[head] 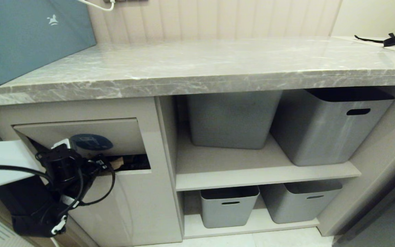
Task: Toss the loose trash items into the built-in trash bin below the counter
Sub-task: Put the garbage in the trash can
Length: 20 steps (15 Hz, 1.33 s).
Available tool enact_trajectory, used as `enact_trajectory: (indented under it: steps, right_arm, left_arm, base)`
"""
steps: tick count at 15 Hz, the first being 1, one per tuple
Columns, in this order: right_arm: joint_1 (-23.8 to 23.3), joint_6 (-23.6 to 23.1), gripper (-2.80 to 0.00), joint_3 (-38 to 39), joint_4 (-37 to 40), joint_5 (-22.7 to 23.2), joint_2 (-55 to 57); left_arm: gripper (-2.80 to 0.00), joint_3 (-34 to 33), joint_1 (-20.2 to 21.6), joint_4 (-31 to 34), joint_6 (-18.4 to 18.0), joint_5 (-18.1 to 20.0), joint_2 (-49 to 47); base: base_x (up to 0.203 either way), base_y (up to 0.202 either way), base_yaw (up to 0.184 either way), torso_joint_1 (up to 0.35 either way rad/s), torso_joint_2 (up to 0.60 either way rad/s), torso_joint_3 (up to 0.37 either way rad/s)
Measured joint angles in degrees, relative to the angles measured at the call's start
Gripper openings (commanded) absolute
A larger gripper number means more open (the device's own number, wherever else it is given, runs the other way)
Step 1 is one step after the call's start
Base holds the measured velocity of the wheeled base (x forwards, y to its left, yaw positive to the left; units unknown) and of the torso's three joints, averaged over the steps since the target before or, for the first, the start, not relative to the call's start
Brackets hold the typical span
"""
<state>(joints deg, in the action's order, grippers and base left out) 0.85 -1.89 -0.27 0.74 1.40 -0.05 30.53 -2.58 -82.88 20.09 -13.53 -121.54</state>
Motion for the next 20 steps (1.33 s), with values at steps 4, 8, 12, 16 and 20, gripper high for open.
enact_trajectory:
  steps: [4,8,12,16,20]
  right_arm:
    - [0.0,0.0,-2.8,0.0,0.0,0.0,0.0]
    - [0.0,0.0,-2.8,0.0,0.0,0.0,0.0]
    - [0.0,0.0,-2.8,0.0,0.0,0.0,0.0]
    - [0.0,0.0,-2.8,0.0,0.0,0.0,0.0]
    - [0.0,0.0,-2.8,0.0,0.0,0.0,0.0]
  left_arm:
    - [-2.8,-1.6,-0.6,-0.2,-6.1,0.0,0.3]
    - [-2.8,-0.1,-1.3,-0.4,-8.2,-0.4,-0.4]
    - [-2.8,2.3,-1.4,-0.4,-8.8,-1.7,-2.0]
    - [-2.8,2.2,-2.1,-0.4,-9.9,-2.6,-3.2]
    - [-2.8,5.1,-3.1,-0.2,-9.9,-5.2,-4.9]
  base:
    - [0.0,0.0,0.0,0.0,0.0,0.0]
    - [0.0,0.0,0.0,0.0,0.0,0.0]
    - [0.0,0.0,0.0,0.0,0.0,0.0]
    - [0.0,0.0,0.0,0.0,0.0,0.0]
    - [0.0,0.0,0.0,0.0,0.0,0.0]
